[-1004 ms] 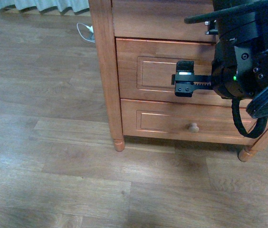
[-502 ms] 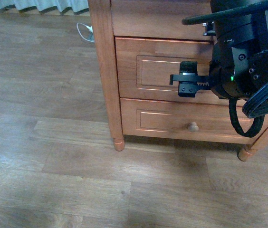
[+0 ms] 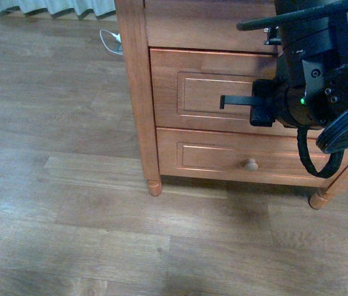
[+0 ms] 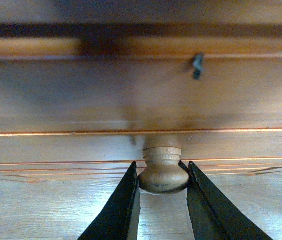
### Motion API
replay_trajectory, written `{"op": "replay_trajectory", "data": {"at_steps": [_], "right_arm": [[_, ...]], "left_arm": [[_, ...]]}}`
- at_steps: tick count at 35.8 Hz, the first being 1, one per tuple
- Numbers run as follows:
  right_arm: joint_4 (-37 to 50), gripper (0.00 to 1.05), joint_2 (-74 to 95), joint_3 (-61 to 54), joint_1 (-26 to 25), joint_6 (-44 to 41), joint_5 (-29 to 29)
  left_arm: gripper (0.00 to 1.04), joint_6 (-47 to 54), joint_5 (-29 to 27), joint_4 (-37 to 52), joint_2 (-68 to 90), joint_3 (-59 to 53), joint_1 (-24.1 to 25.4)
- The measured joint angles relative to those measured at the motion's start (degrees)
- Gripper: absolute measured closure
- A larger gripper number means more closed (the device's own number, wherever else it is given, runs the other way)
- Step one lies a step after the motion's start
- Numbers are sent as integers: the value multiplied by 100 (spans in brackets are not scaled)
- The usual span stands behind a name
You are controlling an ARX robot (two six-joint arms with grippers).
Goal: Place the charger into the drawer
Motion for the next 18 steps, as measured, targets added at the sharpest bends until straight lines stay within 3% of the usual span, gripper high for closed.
{"op": "replay_trajectory", "data": {"at_steps": [18], "right_arm": [[-118, 83, -723, -890, -98, 35, -426]], "left_arm": [[6, 0, 0, 0, 0, 0, 0]]}}
